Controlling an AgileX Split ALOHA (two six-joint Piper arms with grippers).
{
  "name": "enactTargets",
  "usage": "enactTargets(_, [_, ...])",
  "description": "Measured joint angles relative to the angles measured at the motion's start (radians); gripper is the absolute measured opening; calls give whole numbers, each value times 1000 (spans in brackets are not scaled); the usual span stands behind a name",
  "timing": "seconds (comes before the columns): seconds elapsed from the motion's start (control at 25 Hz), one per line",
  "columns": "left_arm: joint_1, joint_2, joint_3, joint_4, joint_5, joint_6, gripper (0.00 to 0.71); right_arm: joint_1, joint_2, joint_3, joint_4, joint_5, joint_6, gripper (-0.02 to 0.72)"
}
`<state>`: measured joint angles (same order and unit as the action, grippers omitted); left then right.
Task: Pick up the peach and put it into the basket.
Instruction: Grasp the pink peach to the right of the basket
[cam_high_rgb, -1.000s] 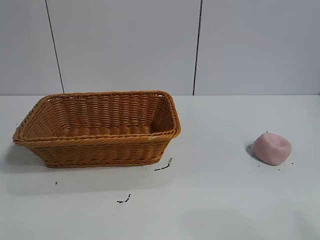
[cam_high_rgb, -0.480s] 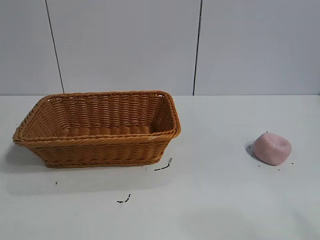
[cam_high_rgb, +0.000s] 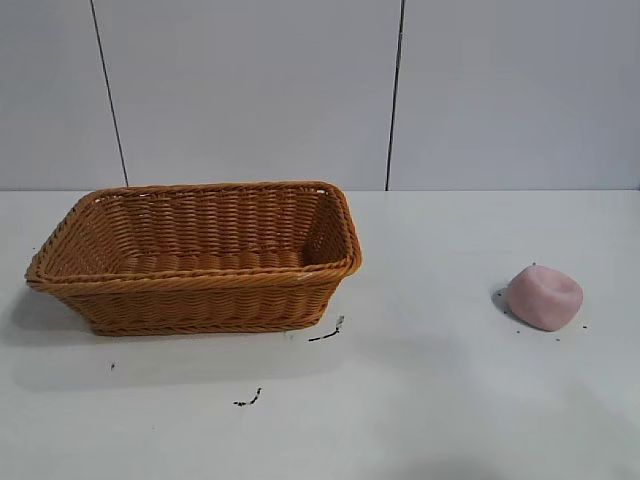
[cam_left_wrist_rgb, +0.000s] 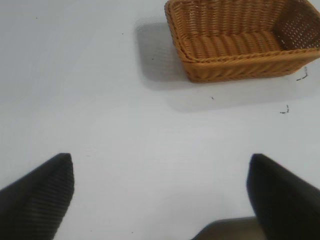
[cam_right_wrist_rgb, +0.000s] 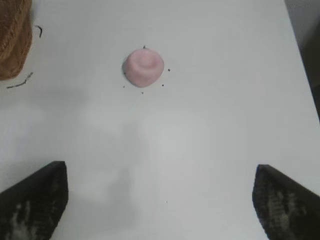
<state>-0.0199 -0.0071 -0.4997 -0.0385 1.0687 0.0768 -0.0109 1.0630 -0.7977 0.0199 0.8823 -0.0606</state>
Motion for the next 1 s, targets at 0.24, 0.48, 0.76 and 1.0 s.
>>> enactTargets(0.24, [0,0,0,0,0,0,692,0,374,-259,0,-16,-37,689])
enactTargets(0.48, [0,0,0,0,0,0,692,60,634,-486,-13,60,-41,689])
enactTargets(0.76, [0,0,0,0,0,0,692,88,815,-570,-20,47,-21,689])
enactTargets(1.0, [0,0,0,0,0,0,692,88,958,-570,-20,-54,-21,689])
